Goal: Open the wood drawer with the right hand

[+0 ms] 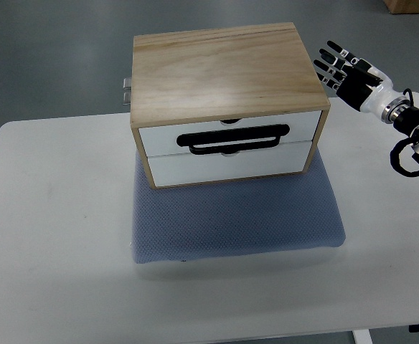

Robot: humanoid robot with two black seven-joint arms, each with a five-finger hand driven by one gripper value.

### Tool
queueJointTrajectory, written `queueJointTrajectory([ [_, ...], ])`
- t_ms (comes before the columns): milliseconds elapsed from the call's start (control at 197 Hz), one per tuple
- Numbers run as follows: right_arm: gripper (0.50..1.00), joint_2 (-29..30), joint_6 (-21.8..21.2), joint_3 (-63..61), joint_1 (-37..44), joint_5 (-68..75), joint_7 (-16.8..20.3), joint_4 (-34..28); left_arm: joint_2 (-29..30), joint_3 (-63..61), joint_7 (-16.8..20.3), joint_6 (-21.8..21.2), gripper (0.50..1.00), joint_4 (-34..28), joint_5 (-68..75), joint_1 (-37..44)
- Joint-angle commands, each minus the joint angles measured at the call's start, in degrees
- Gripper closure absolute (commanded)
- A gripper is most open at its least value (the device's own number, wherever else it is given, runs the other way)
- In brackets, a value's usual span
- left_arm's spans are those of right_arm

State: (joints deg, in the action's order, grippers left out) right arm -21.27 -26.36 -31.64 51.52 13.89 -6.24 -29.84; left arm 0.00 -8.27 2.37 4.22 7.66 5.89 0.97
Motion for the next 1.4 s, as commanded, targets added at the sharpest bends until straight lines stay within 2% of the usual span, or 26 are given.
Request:
queueJointTrajectory([
  [0, 0.556, 0.0, 0.0, 0.0, -0.1, 0.0, 0.0, 0.0, 0.0, -0.1, 0.0, 0.0, 0.500, 0.1, 0.1, 0.0],
  [1176, 0.556, -1.3, 1.0, 1.0, -0.6, -0.3, -0.5, 0.0, 0.0, 0.0, 0.1, 0.0, 0.500, -0.6, 0.0, 0.0],
  [1394, 0.556, -6.9, 1.0, 0.9, -0.1, -2.8, -0.7, -1.0, 0.0, 0.0, 0.1, 0.0, 0.500, -0.6, 0.0, 0.0],
])
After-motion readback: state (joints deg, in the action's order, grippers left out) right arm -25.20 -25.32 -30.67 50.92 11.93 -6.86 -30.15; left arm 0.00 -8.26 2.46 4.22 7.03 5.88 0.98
